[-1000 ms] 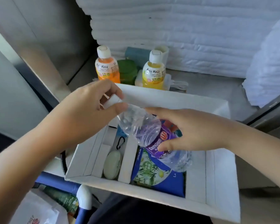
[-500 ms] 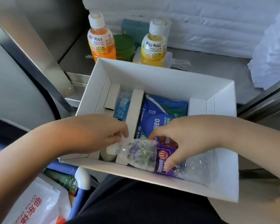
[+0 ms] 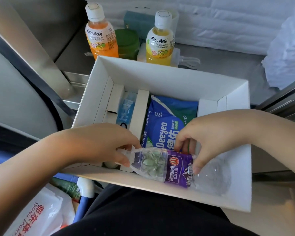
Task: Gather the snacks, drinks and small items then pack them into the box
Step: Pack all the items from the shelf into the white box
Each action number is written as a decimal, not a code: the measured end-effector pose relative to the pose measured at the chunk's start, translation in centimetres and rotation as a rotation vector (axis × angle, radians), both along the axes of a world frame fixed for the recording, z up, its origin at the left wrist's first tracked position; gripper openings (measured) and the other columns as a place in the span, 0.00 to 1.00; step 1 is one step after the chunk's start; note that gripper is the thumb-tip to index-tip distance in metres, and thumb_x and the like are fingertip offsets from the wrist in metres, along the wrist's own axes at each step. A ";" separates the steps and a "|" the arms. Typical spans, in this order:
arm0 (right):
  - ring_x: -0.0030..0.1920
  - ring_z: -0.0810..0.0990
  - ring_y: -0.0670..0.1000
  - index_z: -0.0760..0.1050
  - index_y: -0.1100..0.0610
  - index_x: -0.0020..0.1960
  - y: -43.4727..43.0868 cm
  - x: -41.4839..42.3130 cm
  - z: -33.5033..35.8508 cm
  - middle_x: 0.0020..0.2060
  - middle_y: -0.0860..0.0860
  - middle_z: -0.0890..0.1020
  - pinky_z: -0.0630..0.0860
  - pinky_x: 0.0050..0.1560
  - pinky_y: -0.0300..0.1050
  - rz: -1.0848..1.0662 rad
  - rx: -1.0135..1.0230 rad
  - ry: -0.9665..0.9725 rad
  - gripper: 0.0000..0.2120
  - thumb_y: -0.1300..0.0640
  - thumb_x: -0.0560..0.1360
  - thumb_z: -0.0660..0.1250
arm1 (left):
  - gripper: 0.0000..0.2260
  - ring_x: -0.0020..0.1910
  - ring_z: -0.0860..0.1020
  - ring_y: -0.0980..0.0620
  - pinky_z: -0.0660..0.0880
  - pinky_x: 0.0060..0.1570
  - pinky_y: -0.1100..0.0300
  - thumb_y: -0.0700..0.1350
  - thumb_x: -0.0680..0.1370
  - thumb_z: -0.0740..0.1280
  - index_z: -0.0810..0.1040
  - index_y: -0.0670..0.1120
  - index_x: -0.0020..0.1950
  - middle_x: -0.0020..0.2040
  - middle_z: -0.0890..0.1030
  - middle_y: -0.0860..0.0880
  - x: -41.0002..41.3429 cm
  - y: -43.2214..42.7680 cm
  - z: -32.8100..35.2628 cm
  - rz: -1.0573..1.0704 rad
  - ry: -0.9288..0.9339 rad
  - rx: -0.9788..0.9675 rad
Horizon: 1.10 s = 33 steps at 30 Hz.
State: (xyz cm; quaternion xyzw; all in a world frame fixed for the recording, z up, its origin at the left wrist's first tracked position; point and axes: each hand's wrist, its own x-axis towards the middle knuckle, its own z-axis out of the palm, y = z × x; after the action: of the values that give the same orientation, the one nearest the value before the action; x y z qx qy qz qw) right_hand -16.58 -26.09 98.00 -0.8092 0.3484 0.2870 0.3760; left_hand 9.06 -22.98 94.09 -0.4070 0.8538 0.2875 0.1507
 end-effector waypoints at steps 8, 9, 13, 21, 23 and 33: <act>0.46 0.79 0.37 0.71 0.40 0.57 0.1 -0.3 0.4 0.46 0.37 0.81 0.77 0.50 0.38 -0.028 0.058 0.025 0.27 0.41 0.62 0.77 | 0.16 0.47 0.70 0.72 0.68 0.44 0.69 0.57 0.74 0.68 0.70 0.68 0.59 0.47 0.76 0.67 0.0 -0.5 0.3 0.041 0.034 0.112; 0.45 0.79 0.38 0.71 0.40 0.55 0.2 -0.3 0.5 0.45 0.38 0.80 0.77 0.48 0.38 -0.010 0.029 0.040 0.26 0.39 0.61 0.77 | 0.15 0.46 0.70 0.73 0.68 0.43 0.68 0.57 0.74 0.68 0.70 0.68 0.58 0.46 0.76 0.67 0.0 -0.6 0.4 0.041 0.043 0.115; 0.44 0.78 0.39 0.71 0.41 0.51 0.5 -0.2 0.6 0.45 0.41 0.80 0.76 0.43 0.34 -0.003 0.043 0.074 0.22 0.41 0.63 0.77 | 0.16 0.48 0.71 0.72 0.69 0.47 0.69 0.58 0.74 0.67 0.71 0.67 0.61 0.48 0.76 0.67 0.0 -0.9 0.8 0.040 0.033 0.142; 0.44 0.79 0.42 0.71 0.46 0.55 0.4 0.2 0.1 0.45 0.42 0.79 0.77 0.43 0.36 0.005 0.074 0.097 0.23 0.44 0.64 0.77 | 0.16 0.48 0.73 0.68 0.72 0.51 0.66 0.56 0.75 0.66 0.73 0.64 0.63 0.49 0.78 0.65 -0.6 -0.8 0.8 0.035 0.002 0.175; 0.44 0.78 0.41 0.72 0.45 0.54 0.3 0.2 0.2 0.45 0.41 0.79 0.76 0.42 0.35 0.006 0.071 0.091 0.23 0.43 0.64 0.77 | 0.17 0.48 0.74 0.67 0.72 0.52 0.65 0.57 0.75 0.66 0.72 0.64 0.64 0.50 0.77 0.65 -0.5 -0.7 0.9 0.034 -0.009 0.167; 0.50 0.78 0.37 0.71 0.40 0.59 -1.4 -0.5 2.8 0.49 0.36 0.78 0.77 0.54 0.43 -0.088 -0.056 -0.091 0.24 0.38 0.66 0.72 | 0.19 0.54 0.68 0.73 0.68 0.55 0.71 0.60 0.75 0.64 0.65 0.69 0.64 0.52 0.72 0.72 0.1 -1.0 3.4 0.100 0.104 0.017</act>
State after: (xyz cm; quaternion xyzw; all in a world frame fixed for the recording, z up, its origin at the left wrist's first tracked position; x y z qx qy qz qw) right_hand -17.04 -27.54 100.79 -0.8157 0.3740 0.2231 0.3808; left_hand 9.15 -23.97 97.48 -0.4326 0.8364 0.3227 0.0952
